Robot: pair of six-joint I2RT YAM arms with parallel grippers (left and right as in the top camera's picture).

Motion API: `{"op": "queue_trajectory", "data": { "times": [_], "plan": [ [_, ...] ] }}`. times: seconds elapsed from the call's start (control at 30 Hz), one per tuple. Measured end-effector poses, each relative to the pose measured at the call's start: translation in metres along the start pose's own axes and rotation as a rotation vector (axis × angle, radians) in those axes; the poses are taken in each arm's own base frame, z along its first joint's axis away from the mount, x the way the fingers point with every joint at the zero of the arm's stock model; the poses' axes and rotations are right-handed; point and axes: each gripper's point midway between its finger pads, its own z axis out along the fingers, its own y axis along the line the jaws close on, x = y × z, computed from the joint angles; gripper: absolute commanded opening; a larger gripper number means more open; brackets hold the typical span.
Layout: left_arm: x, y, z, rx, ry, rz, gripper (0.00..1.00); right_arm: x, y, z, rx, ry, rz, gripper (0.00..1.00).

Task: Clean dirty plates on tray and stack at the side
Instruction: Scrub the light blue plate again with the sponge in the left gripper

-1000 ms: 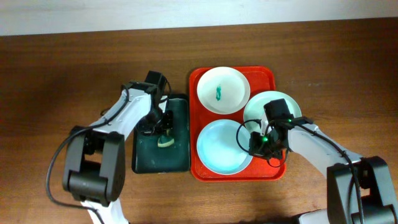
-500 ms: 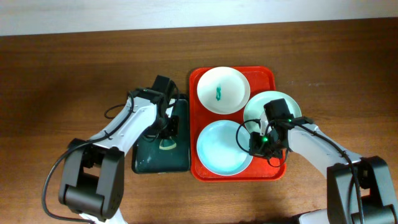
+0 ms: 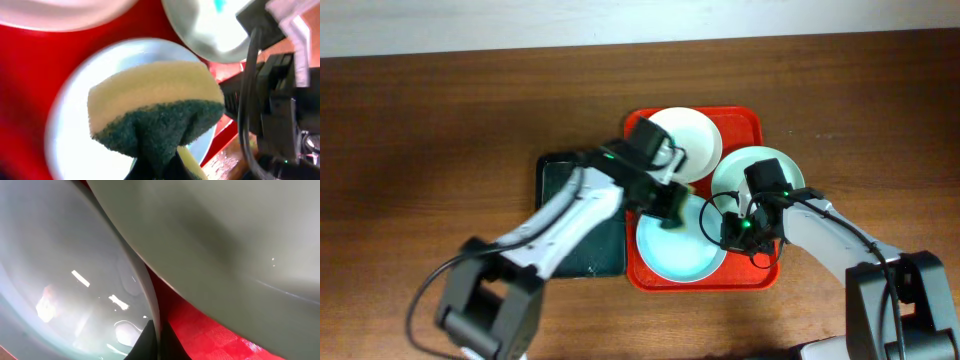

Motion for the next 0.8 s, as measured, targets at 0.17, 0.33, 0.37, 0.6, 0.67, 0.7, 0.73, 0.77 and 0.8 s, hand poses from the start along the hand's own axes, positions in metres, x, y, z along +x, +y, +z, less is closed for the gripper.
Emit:
{"op": "queue_trajectory", "data": {
  "times": [0.17, 0.33, 0.37, 0.6, 0.67, 0.7, 0.73, 0.77, 0.8],
  "plan": [
    [0.023, -0.015, 0.058, 0.054, 0.121, -0.040, 0.00, 0.000, 0.000, 0.000, 0.000, 0.000, -0.001, 0.04],
    [0.034, -0.010, 0.079, 0.072, 0.180, -0.106, 0.00, 0.000, 0.000, 0.000, 0.000, 0.000, 0.000, 0.04],
    [0.034, -0.007, 0.082, 0.068, 0.184, -0.114, 0.00, 0.000, 0.000, 0.000, 0.000, 0.000, 0.000, 0.04],
    [0.036, 0.031, 0.068, -0.082, 0.213, -0.201, 0.00, 0.001, 0.000, 0.000, 0.001, 0.003, 0.001, 0.04],
    [0.035, 0.050, 0.058, -0.158, 0.215, -0.231, 0.00, 0.001, 0.000, 0.000, 0.001, 0.003, 0.001, 0.04],
    [0.034, 0.060, 0.052, -0.203, 0.215, -0.243, 0.00, 0.001, 0.000, 0.000, 0.001, 0.003, 0.001, 0.04],
    [0.033, 0.072, 0.046, -0.258, 0.213, -0.253, 0.00, 0.001, 0.000, 0.000, 0.001, 0.003, 0.001, 0.04],
    [0.033, 0.077, 0.043, -0.283, 0.212, -0.257, 0.00, 0.001, 0.000, 0.000, 0.001, 0.003, 0.001, 0.04],
    [0.034, 0.081, 0.041, -0.303, 0.215, -0.260, 0.00, 0.001, 0.000, 0.000, 0.001, 0.003, 0.001, 0.04]
  ]
}}
